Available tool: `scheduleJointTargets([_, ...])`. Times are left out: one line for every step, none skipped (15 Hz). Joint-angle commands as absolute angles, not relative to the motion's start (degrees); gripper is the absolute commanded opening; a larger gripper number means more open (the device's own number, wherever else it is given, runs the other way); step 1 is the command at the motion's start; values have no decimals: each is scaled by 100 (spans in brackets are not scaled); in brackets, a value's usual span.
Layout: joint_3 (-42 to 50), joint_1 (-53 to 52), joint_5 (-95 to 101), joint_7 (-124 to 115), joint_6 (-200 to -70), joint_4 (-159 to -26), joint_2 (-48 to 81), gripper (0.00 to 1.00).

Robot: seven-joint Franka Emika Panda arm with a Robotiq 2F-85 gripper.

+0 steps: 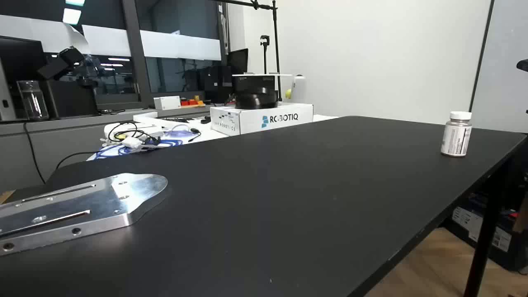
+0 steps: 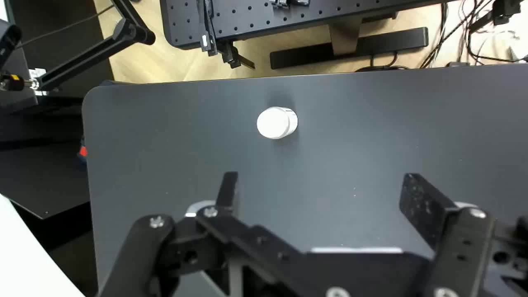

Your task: Move the bottle forward

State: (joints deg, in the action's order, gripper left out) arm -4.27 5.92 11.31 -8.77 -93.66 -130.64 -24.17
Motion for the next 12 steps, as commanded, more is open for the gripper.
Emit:
scheduleJointTargets([-309, 451, 1170, -920, -9350, -13052, -2410, 100])
scheduleJointTargets([-309, 451, 1170, -920, -9352, -13052, -2410, 100])
scheduleJointTargets([-309, 451, 1170, -920, -9352, -13052, -2410, 100])
scheduleJointTargets([-309, 451, 1170, -920, -9352, -13052, -2410, 100])
scheduleJointTargets([-309, 451, 1170, -920, -9352, -13052, -2410, 100])
scheduleJointTargets([-309, 451, 1170, -920, -9352, -13052, -2410, 100])
scheduleJointTargets([-309, 451, 1170, -920, -9353, -13052, -2410, 100])
scheduleJointTargets([-309, 451, 1170, -920, -9353, -13052, -2410, 100])
scheduleJointTargets([-309, 451, 1170, -920, -9353, -13052, -2410, 100])
scheduleJointTargets([-309, 451, 1170, -920, -9353, -13052, -2410, 100])
scheduleJointTargets([-266, 463, 1139, -981, -9549, -13240, -2542, 100])
scheduleJointTargets([-214, 467, 1118, -1001, -9724, -13429, -2654, 100])
